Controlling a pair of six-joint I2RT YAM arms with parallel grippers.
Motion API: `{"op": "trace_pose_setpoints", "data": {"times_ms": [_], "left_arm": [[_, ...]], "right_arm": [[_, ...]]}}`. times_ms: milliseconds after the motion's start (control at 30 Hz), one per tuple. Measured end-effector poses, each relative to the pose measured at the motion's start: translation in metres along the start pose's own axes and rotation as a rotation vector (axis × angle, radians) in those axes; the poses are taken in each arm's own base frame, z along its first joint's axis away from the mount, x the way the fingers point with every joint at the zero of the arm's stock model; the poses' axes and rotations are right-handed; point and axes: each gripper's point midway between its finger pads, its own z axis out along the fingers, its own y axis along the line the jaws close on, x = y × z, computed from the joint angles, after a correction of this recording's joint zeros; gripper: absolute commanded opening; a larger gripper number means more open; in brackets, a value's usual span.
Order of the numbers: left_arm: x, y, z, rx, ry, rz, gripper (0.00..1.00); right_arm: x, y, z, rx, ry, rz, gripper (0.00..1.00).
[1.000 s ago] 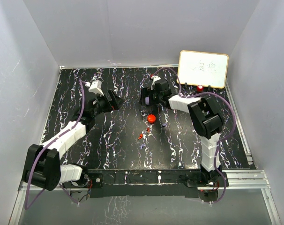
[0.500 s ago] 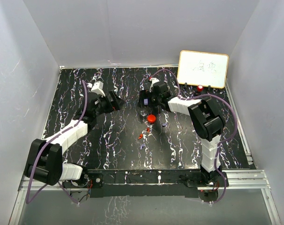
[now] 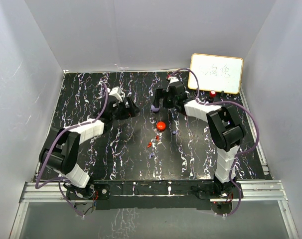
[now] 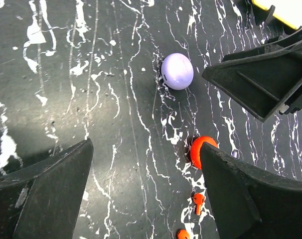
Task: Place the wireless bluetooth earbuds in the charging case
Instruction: Pick up the charging case at the center of the board.
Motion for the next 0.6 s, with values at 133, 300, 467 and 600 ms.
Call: {"op": "trace_pose_setpoints", "data": {"times_ms": [133,300,467,600], "left_arm": [[0.003,-0.008,0.016,0.013,0.019,0.028,0.85],[0.008,-0.008,0.032,0.002,0.044,0.052,0.84],[0.010,-0.005,0.033,-0.021,0.047,0.061,0.84],[0.007,-0.004,0.028,-0.034,0.043,0.068,0.85]], "right_arm": [[-0.002,-0.007,-0.001,0.008,-0.001,0.022,0.98],[-0.004,-0.011,-0.002,-0.014,0.006,0.049,0.97],[-0.003,-0.012,0.007,-0.034,0.020,0.050,0.97],[0.010,-0.009,0.015,-0.040,0.058,0.034,0.97]]}}
